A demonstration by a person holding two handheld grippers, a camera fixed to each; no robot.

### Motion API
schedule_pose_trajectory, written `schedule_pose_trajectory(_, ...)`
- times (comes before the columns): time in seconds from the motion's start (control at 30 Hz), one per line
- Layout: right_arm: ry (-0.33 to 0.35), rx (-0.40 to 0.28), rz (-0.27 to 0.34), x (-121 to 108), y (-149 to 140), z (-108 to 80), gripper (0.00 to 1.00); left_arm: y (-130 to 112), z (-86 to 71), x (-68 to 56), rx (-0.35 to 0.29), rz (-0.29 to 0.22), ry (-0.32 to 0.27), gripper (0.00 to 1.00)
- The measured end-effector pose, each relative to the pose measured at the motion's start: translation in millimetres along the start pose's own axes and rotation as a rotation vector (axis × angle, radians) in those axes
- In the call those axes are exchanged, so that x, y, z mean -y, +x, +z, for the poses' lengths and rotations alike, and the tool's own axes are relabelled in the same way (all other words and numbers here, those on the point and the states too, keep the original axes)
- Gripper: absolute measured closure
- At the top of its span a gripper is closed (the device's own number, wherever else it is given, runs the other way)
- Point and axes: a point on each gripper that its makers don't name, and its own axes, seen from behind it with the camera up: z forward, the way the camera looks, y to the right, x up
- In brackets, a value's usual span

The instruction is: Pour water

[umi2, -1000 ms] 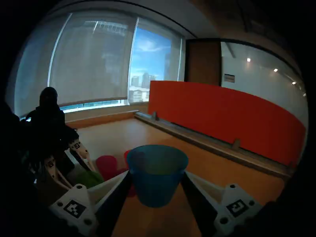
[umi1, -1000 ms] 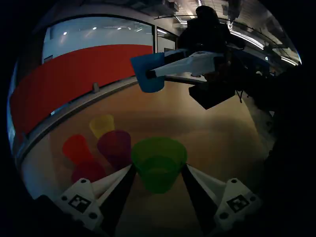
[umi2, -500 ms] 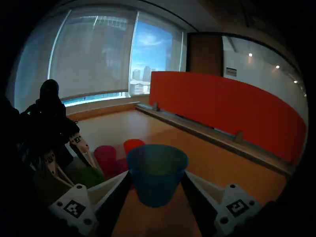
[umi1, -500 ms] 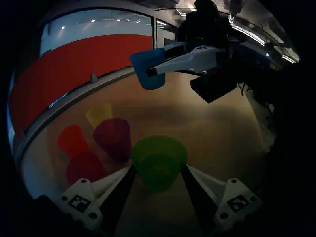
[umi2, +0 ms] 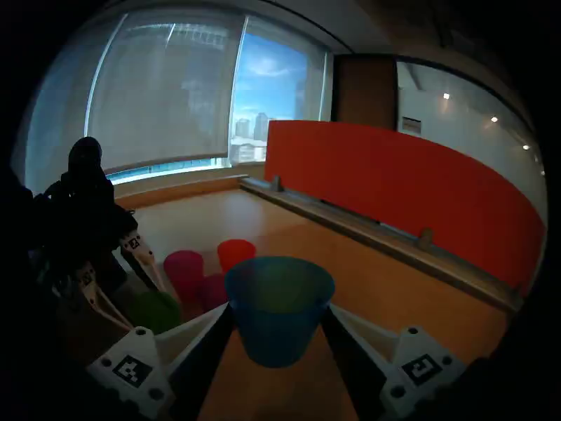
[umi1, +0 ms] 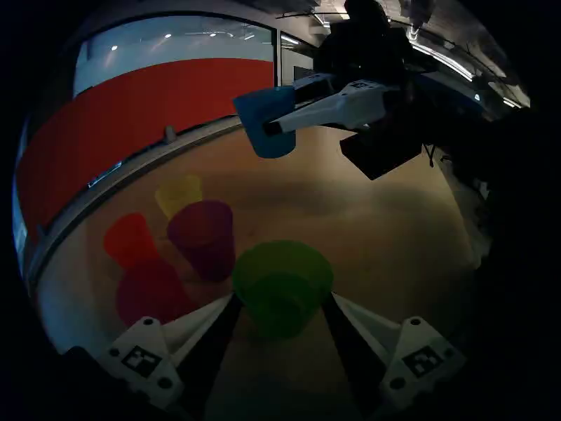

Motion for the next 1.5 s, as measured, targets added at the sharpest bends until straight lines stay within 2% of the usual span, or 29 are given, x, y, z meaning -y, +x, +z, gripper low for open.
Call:
schedule_pose_trajectory(0.97,0.007,0.045,-0.002,8,-15,4.0,0.13,-6,-6.9,-1.6,-0.002,-0.033,0.0,0.18)
schedule_pose_trajectory(1.5,0.039,0.122,0.012,18,-41,12.7,0.14,-14,-9.8,-1.6,0.021,-0.106,-0.006,0.17)
